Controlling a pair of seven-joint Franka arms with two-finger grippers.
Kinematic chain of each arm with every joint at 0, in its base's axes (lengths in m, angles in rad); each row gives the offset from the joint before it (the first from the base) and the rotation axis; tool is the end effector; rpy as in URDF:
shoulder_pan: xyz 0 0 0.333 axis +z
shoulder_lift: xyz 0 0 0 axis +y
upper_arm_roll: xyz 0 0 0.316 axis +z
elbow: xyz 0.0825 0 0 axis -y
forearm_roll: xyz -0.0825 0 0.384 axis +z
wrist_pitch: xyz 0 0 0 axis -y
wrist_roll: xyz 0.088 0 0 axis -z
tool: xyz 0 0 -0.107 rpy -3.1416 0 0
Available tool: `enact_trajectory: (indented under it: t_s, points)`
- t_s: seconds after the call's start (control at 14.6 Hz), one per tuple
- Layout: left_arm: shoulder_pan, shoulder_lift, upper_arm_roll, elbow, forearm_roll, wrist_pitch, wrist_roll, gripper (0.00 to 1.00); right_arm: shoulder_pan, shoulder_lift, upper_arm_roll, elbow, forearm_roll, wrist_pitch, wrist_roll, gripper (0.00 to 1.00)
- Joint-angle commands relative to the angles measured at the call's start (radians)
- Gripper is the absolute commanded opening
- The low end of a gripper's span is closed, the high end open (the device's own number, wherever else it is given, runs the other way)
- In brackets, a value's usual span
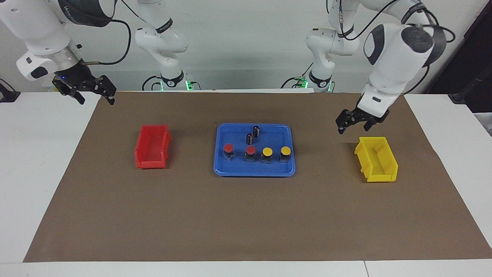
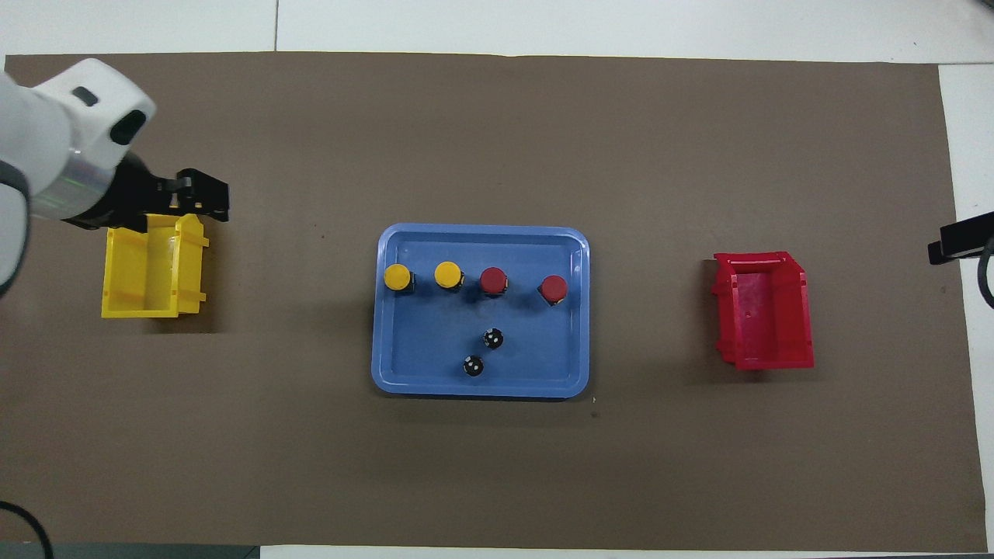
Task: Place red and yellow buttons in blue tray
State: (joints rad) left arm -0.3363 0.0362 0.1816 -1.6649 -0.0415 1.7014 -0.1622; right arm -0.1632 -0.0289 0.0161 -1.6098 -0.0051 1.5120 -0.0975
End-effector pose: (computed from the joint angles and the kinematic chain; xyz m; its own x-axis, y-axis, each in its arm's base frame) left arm 0.5655 -0.0938 0.5711 0.9999 0.0127 -0.0048 0.0128 -0.9993 0.0343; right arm 0.5327 -0.0794 0.6171 0.9964 -0.0496 -0.0691 -0.0498 -0.9988 -0.0012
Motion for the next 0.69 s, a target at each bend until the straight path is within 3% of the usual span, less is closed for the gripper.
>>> enact_trajectory:
  t_s: [0.0,0.21,0.62]
  points:
    - [0.081,-0.033,-0.005,0.022,0.012,-0.078,0.131,1.00,-0.007,-0.016,0.005,-0.021,-0.006,0.011,-0.002,1.00]
    - [0.169,-0.062,-0.005,0.039,0.014,-0.126,0.291,1.00,-0.013,-0.016,0.005,-0.021,-0.006,0.010,-0.002,1.00]
    - [0.175,-0.067,-0.005,0.040,0.032,-0.149,0.328,1.00,-0.012,-0.016,0.005,-0.021,-0.006,0.011,-0.002,1.00]
